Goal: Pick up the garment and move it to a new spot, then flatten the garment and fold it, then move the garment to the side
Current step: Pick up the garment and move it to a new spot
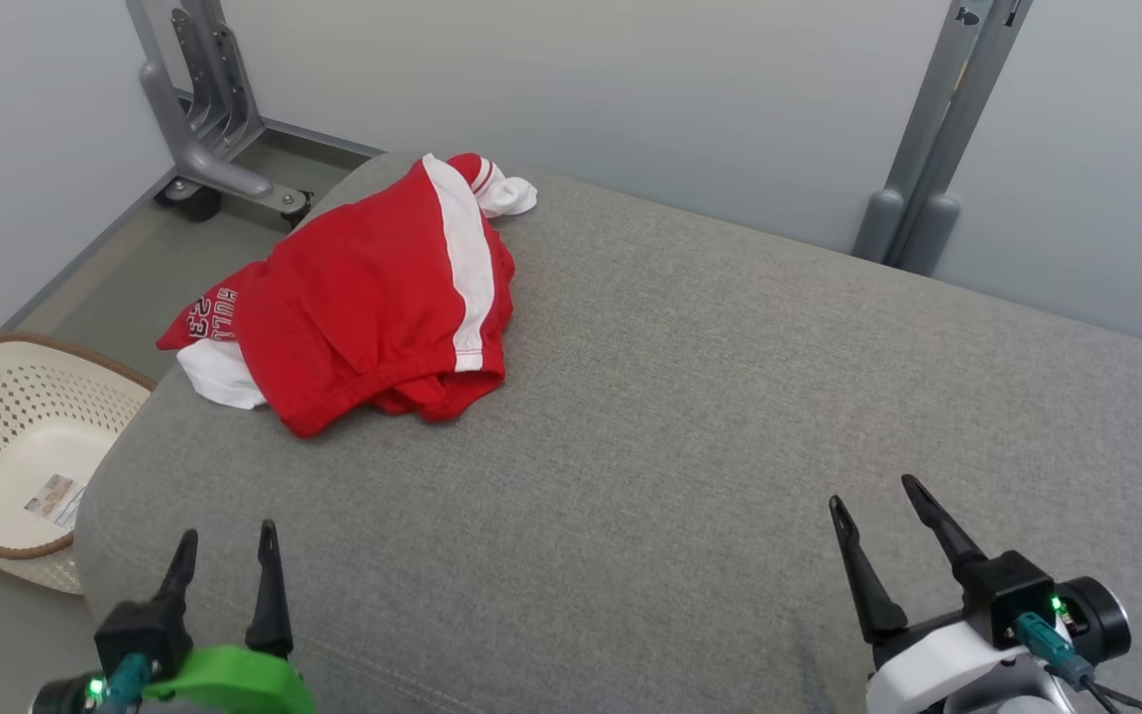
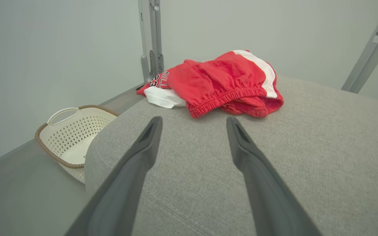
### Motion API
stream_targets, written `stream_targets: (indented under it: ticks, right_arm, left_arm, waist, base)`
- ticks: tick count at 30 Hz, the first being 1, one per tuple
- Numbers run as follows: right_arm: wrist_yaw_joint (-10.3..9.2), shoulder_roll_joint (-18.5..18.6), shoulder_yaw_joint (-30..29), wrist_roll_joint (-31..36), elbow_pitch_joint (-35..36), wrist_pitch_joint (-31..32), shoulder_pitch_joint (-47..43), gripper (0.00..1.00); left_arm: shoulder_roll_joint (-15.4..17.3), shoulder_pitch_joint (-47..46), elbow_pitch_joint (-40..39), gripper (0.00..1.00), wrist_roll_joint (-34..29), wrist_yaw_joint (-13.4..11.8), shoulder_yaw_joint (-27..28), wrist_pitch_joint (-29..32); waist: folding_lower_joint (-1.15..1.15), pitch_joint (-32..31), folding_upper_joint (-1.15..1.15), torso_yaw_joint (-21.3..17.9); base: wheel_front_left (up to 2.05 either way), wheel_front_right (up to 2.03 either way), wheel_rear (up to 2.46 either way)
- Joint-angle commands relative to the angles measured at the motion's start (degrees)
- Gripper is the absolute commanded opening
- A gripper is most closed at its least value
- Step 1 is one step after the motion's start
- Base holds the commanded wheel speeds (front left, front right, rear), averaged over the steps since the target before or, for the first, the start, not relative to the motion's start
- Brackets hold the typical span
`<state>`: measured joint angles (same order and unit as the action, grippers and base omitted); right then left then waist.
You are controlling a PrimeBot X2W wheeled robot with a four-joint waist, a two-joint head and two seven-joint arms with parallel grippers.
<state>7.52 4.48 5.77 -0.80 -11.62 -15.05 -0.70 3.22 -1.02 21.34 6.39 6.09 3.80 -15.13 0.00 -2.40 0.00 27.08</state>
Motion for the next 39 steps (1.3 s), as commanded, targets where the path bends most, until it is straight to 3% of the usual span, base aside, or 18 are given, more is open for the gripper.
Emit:
stream_targets:
  ticks: [1,9,15,25,28,29,30,31,32,39]
  right_arm:
    - [-0.06,1.1,0.0,0.2,0.7,-0.2,0.7,1.0]
    - [-0.06,6.5,1.2,-0.2,2.9,-0.2,5.1,1.0]
    - [-0.07,8.2,1.5,-0.6,3.5,-0.2,7.3,1.0]
    - [-0.07,8.3,3.6,-0.6,3.6,-0.2,9.6,1.0]
    - [-0.07,8.2,3.8,-0.8,3.4,-0.2,9.9,1.0]
    - [-0.07,8.2,3.8,-0.8,3.3,-0.2,10.0,1.0]
    - [-0.07,8.2,3.8,-0.9,3.2,-0.2,10.2,1.0]
    - [-0.07,8.2,3.8,-1.0,3.2,-0.2,10.3,1.0]
    - [-0.07,8.2,3.7,-1.0,3.1,-0.2,10.4,1.0]
    - [-0.07,7.7,2.5,-1.1,2.6,-0.2,9.9,1.0]
  left_arm:
    - [-0.1,-3.2,1.5,1.0,0.9,-0.4,0.0,0.0]
    - [-0.2,-22.2,14.1,1.0,7.0,-1.6,0.3,12.7]
    - [2.4,-32.7,23.1,1.0,8.2,-3.4,1.4,21.3]
    - [5.0,-40.7,35.4,1.0,9.7,-7.6,3.5,24.5]
    - [5.2,-41.4,37.2,1.0,10.1,-7.4,3.6,24.1]
    - [5.4,-41.7,38.1,0.76,10.0,-7.2,3.4,23.9]
    - [5.3,-41.8,38.9,0.45,10.3,-6.8,3.3,23.7]
    - [5.3,-41.9,39.7,0.33,10.5,-6.5,3.3,23.4]
    - [5.5,-41.9,40.4,0.02,10.5,-6.3,3.2,23.2]
    - [6.6,-41.6,43.3,0.0,10.4,-5.0,2.6,19.5]
  waist:
    - [0.0,3.0,0.0,-1.9]
    - [0.0,13.9,0.0,-5.9]
    - [0.0,19.1,0.0,-8.4]
    - [0.0,23.5,0.0,-11.3]
    - [0.0,23.9,0.0,-11.7]
    - [0.0,24.1,0.0,-11.8]
    - [0.0,24.1,0.0,-11.9]
    - [0.0,24.2,0.0,-12.0]
    - [0.0,24.1,0.0,-12.0]
    - [0.0,22.6,0.0,-11.7]
  base:
    - [0.0,0.0,0.0]
    - [0.0,0.0,0.0]
    - [0.0,0.0,0.0]
    - [0.0,0.0,0.0]
    - [0.0,0.0,0.0]
    - [0.0,0.0,0.0]
    - [0.0,0.0,0.0]
    - [0.0,0.0,0.0]
    - [0.0,0.0,0.0]
    - [0.0,0.0,0.0]
